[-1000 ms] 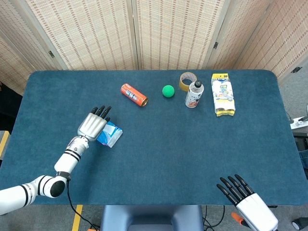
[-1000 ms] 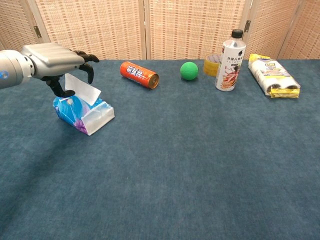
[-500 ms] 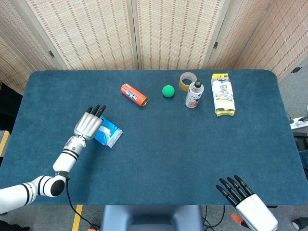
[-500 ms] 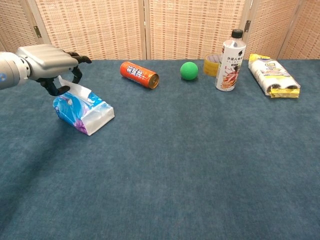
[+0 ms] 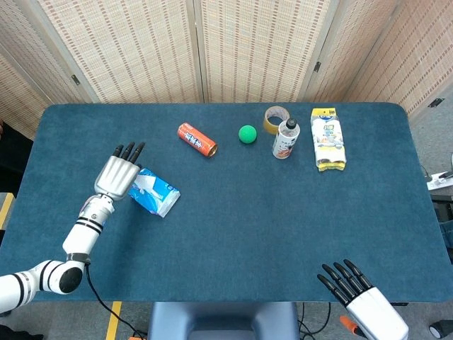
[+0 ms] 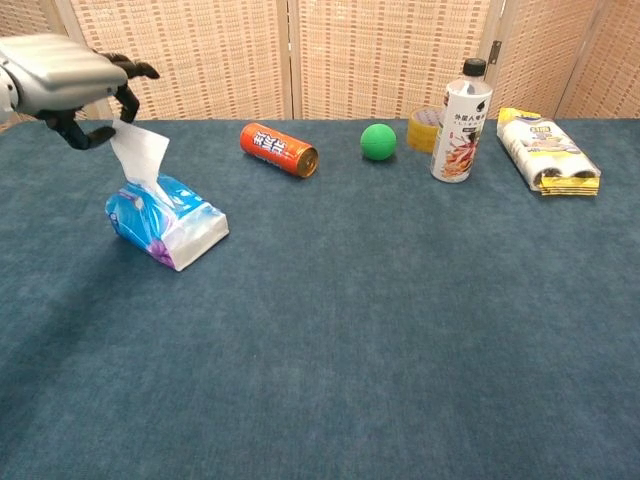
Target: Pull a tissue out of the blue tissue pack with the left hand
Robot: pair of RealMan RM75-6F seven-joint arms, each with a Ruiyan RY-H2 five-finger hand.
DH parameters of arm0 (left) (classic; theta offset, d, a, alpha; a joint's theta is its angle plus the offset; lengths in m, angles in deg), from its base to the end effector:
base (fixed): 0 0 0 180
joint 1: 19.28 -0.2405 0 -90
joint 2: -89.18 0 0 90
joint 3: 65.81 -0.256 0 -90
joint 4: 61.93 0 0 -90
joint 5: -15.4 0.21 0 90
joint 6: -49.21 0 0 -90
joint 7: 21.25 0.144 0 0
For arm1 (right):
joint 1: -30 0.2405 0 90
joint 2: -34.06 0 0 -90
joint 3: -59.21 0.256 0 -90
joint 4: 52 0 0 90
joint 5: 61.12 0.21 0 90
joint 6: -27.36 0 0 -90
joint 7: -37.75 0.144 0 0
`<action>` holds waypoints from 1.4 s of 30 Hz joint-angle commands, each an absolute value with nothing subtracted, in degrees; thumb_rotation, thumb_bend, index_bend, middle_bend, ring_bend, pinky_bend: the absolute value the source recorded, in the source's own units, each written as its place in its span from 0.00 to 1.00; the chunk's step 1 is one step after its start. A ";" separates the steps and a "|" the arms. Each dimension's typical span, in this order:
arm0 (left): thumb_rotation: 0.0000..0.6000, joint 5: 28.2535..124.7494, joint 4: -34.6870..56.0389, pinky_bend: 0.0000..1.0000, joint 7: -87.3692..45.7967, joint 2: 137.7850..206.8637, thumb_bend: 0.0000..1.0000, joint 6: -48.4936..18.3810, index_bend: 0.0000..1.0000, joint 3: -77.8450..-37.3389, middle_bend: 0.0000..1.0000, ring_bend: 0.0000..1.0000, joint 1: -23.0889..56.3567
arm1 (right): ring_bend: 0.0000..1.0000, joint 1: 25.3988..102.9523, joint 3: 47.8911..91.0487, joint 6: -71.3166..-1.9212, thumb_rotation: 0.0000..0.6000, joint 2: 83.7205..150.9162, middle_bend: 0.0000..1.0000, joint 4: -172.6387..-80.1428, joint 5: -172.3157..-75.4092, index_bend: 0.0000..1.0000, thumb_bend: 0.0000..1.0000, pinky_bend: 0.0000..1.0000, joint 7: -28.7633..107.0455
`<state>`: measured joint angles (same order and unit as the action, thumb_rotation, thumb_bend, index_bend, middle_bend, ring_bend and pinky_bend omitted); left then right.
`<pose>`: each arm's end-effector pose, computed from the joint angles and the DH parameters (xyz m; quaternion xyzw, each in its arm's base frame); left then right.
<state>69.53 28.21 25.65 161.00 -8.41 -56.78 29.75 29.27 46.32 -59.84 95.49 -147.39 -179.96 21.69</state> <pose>-0.1508 0.3908 0.0875 -0.7744 -0.1552 -0.2302 0.5685 -0.2583 -0.0728 0.1161 0.7940 -0.2693 0.3444 0.4224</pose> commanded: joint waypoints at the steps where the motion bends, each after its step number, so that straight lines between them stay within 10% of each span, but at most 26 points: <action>1: 1.00 69.10 33.49 0.19 25.29 156.44 0.62 -11.72 0.65 -54.08 0.04 0.03 29.57 | 0.00 29.25 46.33 -59.85 1.00 95.51 0.00 -147.39 -179.94 0.00 0.11 0.00 21.63; 11: 1.00 67.09 44.21 0.18 20.58 144.45 0.62 -17.61 0.65 -48.50 0.05 0.03 26.96 | 0.00 29.05 46.02 -60.26 1.00 95.49 0.00 -147.20 -180.61 0.00 0.11 0.00 21.37; 42: 1.00 80.29 30.80 0.15 -10.52 152.87 0.61 -25.96 0.61 -62.52 0.05 0.01 1.67 | 0.00 28.89 46.09 -58.52 1.00 96.36 0.00 -147.68 -179.71 0.00 0.11 0.00 19.08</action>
